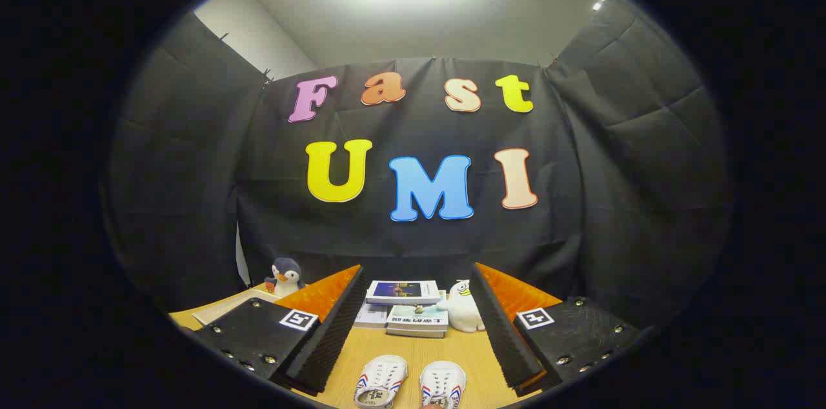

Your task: Open the storage box then place both shoes into the box .Put the left shoe in first, then the right shoe, with the right side of both shoes facing outward in a uniform manner.

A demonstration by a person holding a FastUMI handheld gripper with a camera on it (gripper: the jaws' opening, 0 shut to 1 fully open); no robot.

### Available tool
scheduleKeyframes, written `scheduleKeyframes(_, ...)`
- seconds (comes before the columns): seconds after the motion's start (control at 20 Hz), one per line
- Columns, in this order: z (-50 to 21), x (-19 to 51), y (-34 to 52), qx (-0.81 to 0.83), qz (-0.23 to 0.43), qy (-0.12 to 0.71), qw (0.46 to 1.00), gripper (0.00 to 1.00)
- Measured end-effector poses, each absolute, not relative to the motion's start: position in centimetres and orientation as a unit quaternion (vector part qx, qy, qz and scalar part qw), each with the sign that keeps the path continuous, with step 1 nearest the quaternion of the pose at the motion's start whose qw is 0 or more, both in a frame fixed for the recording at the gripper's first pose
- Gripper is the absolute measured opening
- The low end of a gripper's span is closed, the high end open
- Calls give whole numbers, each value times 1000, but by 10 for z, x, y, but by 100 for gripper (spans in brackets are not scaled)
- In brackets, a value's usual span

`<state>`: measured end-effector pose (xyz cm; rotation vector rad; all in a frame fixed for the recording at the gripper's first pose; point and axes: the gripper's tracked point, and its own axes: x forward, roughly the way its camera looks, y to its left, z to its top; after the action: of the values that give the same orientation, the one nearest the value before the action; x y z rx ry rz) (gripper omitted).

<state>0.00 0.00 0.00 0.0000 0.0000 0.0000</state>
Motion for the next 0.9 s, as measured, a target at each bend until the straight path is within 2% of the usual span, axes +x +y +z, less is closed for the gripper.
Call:
scheduleKeyframes(0.7, 10, -10, -6, -12, -9, -11, 1000, 96)
scheduleKeyframes(0.9, 10, -13, 5, -4, 11, -18, 1000, 96)
